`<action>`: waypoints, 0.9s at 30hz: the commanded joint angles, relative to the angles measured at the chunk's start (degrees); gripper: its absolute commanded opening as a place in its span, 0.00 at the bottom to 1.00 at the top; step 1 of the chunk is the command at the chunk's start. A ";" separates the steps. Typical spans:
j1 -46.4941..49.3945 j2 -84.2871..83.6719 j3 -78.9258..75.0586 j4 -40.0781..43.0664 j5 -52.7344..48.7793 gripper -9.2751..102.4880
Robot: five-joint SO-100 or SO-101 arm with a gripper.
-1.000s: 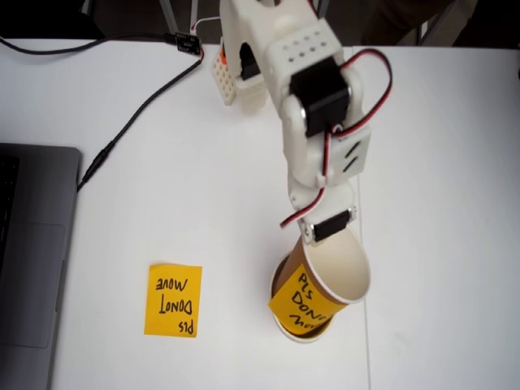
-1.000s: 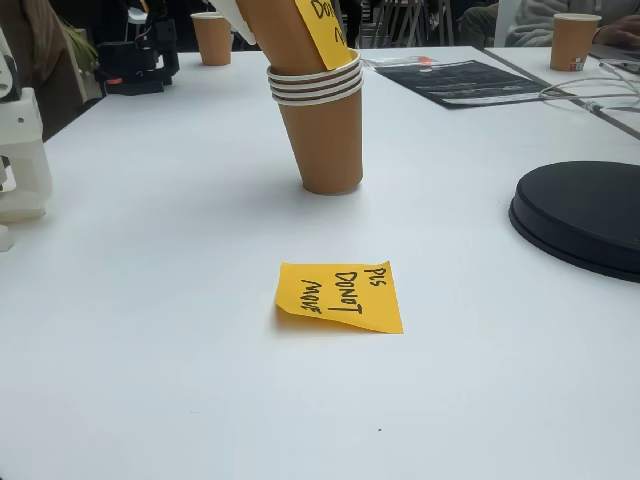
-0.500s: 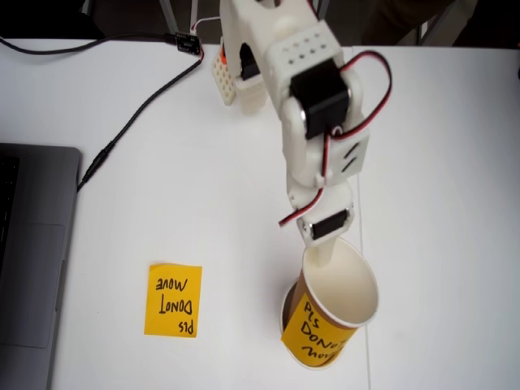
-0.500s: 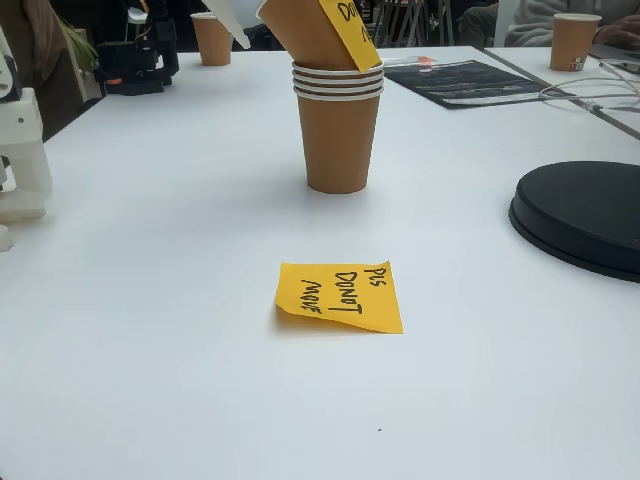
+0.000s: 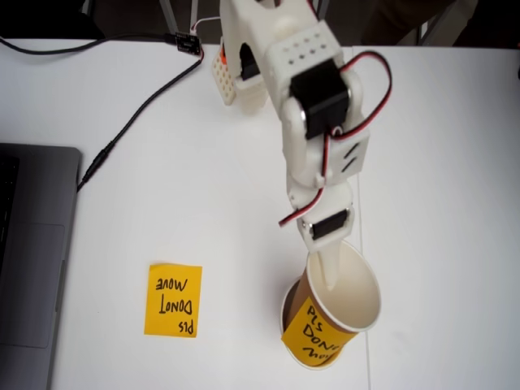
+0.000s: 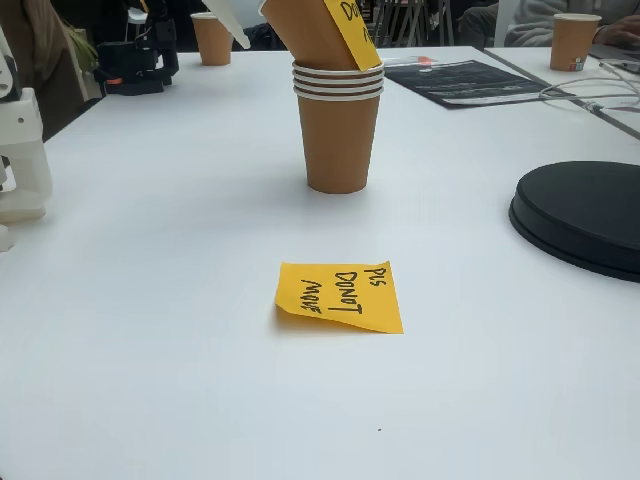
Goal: Pickup cup and make a pile of cup.
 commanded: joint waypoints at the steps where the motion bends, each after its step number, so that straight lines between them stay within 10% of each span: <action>1: 0.79 6.59 -1.32 -0.26 0.44 0.34; 27: 8.88 16.70 -0.26 0.18 0.44 0.34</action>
